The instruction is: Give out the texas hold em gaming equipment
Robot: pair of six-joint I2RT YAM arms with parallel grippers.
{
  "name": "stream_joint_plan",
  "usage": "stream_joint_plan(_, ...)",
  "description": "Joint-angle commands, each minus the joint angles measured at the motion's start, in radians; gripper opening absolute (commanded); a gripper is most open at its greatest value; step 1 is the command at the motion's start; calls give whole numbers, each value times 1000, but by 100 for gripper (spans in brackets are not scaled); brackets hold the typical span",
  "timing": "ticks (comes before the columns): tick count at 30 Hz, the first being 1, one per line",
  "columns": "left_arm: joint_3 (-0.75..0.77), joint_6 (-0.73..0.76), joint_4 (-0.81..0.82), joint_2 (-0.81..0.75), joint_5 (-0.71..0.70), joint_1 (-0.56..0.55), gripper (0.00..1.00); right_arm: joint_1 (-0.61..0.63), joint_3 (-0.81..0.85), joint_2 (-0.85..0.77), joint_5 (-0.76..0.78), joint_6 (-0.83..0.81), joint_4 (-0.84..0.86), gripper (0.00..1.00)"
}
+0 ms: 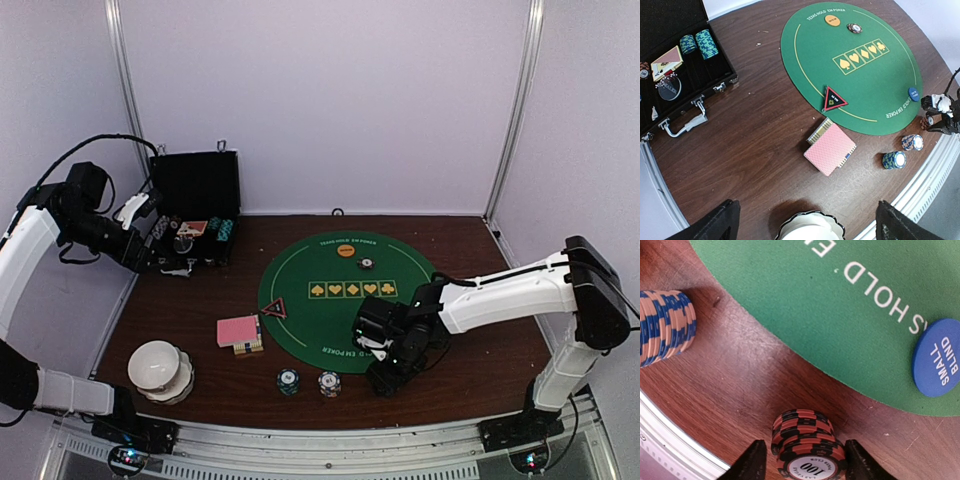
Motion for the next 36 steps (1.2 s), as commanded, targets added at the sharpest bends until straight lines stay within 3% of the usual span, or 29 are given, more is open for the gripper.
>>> stream_joint_plan(1,32,7,-7,4,17,7,97,5,10,10,28,-9,5,50)
stream_joint_plan(14,34,7,-8,6,19,8,98,6,70,-15,50,-35,-85,22)
stream_joint_plan(23,32,9,-7,5,15,7,98,-3,311,21,98,-84,-202,21)
stream_joint_plan(36,35,15,-13,-3,12,8,98,-74,840,446,98,-163,-160,21)
